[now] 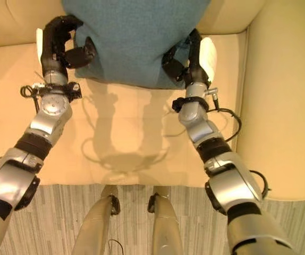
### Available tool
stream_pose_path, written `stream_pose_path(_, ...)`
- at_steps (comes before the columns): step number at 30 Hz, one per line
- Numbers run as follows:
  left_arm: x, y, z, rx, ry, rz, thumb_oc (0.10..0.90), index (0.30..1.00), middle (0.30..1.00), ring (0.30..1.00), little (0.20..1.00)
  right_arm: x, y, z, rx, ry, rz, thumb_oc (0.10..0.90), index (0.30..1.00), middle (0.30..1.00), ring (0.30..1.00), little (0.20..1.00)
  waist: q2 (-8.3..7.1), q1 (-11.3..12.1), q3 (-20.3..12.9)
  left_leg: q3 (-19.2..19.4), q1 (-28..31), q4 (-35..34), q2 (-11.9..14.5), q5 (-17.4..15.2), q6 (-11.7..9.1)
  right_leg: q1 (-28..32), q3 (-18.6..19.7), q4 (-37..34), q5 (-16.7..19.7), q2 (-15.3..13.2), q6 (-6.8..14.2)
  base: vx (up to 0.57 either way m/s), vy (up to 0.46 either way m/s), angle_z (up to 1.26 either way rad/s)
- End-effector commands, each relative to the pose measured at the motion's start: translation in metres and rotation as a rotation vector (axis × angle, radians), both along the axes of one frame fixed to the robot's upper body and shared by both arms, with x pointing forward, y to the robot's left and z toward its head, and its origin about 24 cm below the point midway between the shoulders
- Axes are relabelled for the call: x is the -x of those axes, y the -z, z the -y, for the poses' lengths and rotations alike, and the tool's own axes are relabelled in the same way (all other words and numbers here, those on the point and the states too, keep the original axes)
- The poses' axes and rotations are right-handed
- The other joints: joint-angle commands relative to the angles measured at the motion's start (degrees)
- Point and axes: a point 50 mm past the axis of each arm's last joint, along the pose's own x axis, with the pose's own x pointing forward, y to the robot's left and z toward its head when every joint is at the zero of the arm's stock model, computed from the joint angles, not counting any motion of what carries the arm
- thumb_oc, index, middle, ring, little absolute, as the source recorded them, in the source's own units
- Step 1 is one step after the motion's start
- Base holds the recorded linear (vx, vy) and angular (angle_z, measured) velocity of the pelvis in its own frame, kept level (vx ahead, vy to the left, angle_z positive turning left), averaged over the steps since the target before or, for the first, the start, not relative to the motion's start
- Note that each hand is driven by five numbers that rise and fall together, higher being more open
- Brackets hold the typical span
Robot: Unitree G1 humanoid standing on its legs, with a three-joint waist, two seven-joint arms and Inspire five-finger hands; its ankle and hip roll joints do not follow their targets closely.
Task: Pick up all the scattered cushions and arrange them neatly on the sofa.
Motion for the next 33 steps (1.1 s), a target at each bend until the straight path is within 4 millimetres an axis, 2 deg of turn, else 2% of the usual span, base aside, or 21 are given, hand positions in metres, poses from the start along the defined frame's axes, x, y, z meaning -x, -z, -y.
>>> stream_pose_path(1, 0.009, -0.006, 0.02, -0.001, 0.109, 0.107, 0.8, 0.9, 0.9, 0.9, 0.9, 0.007, -0.02, -0.035, -0.02, -0.167, 0.14, 0.8, 0.9, 0.9, 0.9, 0.9, -0.44, 0.76, -11.66, -1.24, 0.36, 0.05, -0.5, -5.1, -3.57, 2.95, -0.17, 0.28, -7.95, -0.45, 7.83, -0.01, -0.012, 0.15)
stream_pose_path(4, 0.012, 0.017, 0.011, -0.016, 0.111, 0.044, 0.8, 0.9, 0.9, 0.9, 0.9, 0.011, -0.007, -0.018, -0.041, -0.147, 0.119, 0.8, 0.9, 0.9, 0.9, 0.9, -0.78, 0.75, -12.08, -1.38, 0.74, 0.05, -0.49, -5.27, -3.65, 3.46, -0.27, 0.28, -8.05, -0.53, 7.87, 0.0, -0.025, 0.06)
stream_pose_path(5, 0.013, 0.024, 0.0, -0.015, 0.085, 0.027, 0.8, 0.9, 0.9, 0.9, 0.9, 0.016, 0.0, -0.006, -0.047, -0.13, 0.107, 0.8, 0.9, 0.9, 0.9, 0.9, -0.93, 0.74, -12.31, -1.51, 1.26, 0.05, -0.35, -5.37, -3.72, 4.0, -0.55, 0.28, -8.19, -0.66, 7.93, 0.0, 0.0, 0.0)
stream_pose_path(6, 0.013, 0.025, 0.0, -0.015, 0.085, 0.027, 0.8, 0.9, 0.9, 0.9, 0.9, 0.016, 0.001, -0.006, -0.048, -0.13, 0.106, 0.8, 0.9, 0.9, 0.9, 0.9, -0.93, 0.74, -12.31, -1.52, 1.29, 0.05, -0.35, -5.37, -3.72, 4.04, -0.56, 0.28, -8.19, -0.66, 7.93, 0.0, 0.0, 0.0)
stream_pose_path(9, 0.019, 0.034, -0.019, -0.005, 0.043, 0.013, 0.8, 0.9, 0.9, 0.9, 0.9, 0.023, 0.016, 0.015, -0.064, -0.091, 0.076, 0.8, 0.9, 0.9, 0.9, 0.9, -1.16, 0.74, -12.78, -1.41, 2.12, 0.05, -0.25, -5.58, -3.75, 5.13, -0.77, 0.28, -8.44, -0.67, 7.96, 0.0, 0.0, 0.0)
stream_pose_path(14, 0.036, 0.063, -0.057, 0.011, -0.027, -0.052, 0.8, 0.9, 0.9, 0.9, 0.9, 0.044, 0.056, 0.051, -0.093, -0.042, -0.032, 0.8, 0.9, 0.9, 0.9, 0.9, -1.55, 0.71, -13.81, -1.16, 5.04, 0.05, 0.18, -6.22, -3.62, 8.1, -1.26, 0.28, -9.02, -0.66, 7.95, 0.02, -0.005, 0.01)
stream_pose_path(17, 0.056, 0.098, -0.077, 0.011, -0.054, -0.14, 0.8, 0.9, 0.9, 0.9, 0.9, 0.064, 0.097, 0.071, -0.117, -0.02, -0.159, 0.8, 0.9, 0.9, 0.9, 0.9, -1.91, 0.75, -14.54, -0.95, 8.06, 0.05, 0.55, -6.82, -3.51, 11.4, -1.78, 0.28, -9.62, -0.65, 7.97, 0.07, -0.02, 0.06)
stream_pose_path(23, 0.116, 0.181, -0.106, 0.016, -0.104, -0.404, 0.8, 0.9, 0.9, 0.9, 0.9, 0.121, 0.18, 0.101, -0.142, 0.04, -0.46, 0.8, 0.9, 0.9, 0.9, 0.9, -2.36, 1.0, -15.69, -0.34, 15.4, 0.05, 1.03, -7.71, -3.3, 19.03, -2.75, 0.28, -11.83, -0.2, 7.82, 0.09, -0.026, 0.01)
stream_pose_path(27, 0.157, 0.234, -0.119, 0.002, -0.145, -0.634, 0.8, 0.9, 0.9, 0.9, 0.9, 0.153, 0.223, 0.106, -0.197, 0.074, -0.624, 0.8, 0.9, 0.9, 0.9, 0.9, -2.25, 1.31, -16.32, -0.08, 20.06, 0.05, 1.32, -8.19, -3.05, 23.86, -3.15, 0.28, -13.03, 0.24, 7.65, 0.05, -0.023, -0.01)
stream_pose_path(32, 0.204, 0.293, -0.122, -0.023, -0.155, -0.933, 0.8, 0.9, 0.9, 0.9, 0.9, 0.183, 0.265, 0.105, -0.196, 0.093, -0.827, 0.8, 0.9, 0.9, 0.9, 0.9, -2.23, 1.78, -17.01, 0.29, 25.1, 0.05, 1.4, -9.03, -2.66, 29.23, -3.9, 0.28, -14.25, 0.76, 7.45, 0.02, -0.019, 0.01)
stream_pose_path(33, 0.204, 0.293, -0.122, -0.023, -0.155, -0.932, 0.8, 0.9, 0.9, 0.9, 0.9, 0.183, 0.265, 0.105, -0.196, 0.092, -0.826, 0.8, 0.9, 0.9, 0.9, 0.9, -2.24, 1.74, -17.11, 0.26, 24.89, 0.05, 1.37, -8.88, -2.63, 29.04, -3.93, 0.28, -14.13, 0.73, 7.44, 0.01, -0.034, 0.04)
